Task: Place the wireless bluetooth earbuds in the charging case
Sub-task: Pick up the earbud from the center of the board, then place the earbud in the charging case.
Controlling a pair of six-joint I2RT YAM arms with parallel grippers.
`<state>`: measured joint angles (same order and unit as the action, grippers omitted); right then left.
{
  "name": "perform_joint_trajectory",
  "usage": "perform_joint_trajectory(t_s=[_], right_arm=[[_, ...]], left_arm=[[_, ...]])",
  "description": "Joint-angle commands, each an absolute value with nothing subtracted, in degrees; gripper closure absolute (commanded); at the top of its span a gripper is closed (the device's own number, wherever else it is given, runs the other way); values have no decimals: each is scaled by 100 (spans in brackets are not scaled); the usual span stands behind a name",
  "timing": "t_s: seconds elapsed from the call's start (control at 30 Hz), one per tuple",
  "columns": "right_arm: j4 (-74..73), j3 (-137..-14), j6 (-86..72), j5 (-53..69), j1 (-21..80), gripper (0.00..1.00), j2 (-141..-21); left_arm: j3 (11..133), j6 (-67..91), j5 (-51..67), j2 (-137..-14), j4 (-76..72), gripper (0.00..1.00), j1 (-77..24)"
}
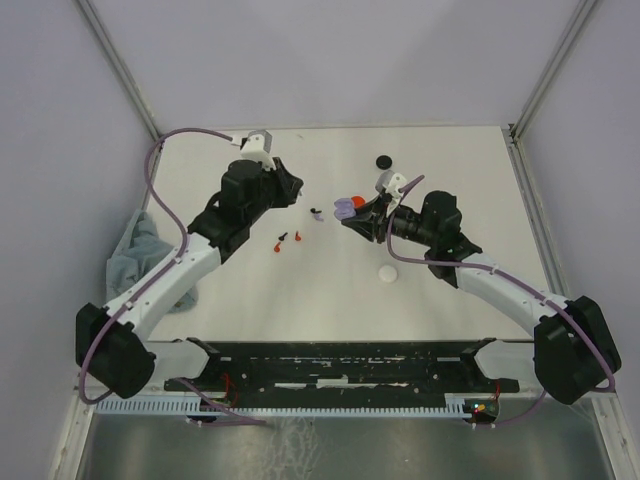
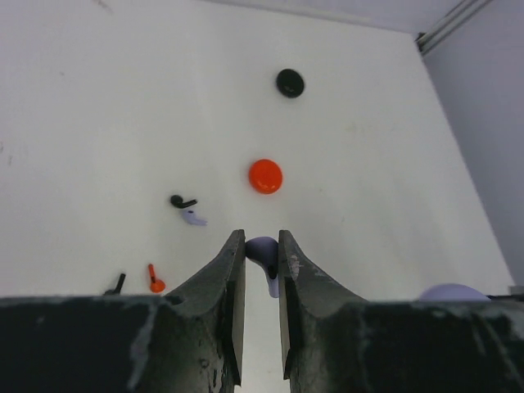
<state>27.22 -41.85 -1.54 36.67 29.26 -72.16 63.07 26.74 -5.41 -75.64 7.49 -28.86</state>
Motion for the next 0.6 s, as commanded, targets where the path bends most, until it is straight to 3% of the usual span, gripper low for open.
perform_joint_trajectory(t_s=[0.0, 0.57], right_arm=[[3520, -4411, -290, 3778, 3042, 91, -7039], [4396, -4723, -597, 3155, 3516, 92, -7040]], left_arm=[[6044, 2575, -537, -6807, -202, 88, -3271], [5214, 2576, -886, -5797, -1815, 89, -4323]])
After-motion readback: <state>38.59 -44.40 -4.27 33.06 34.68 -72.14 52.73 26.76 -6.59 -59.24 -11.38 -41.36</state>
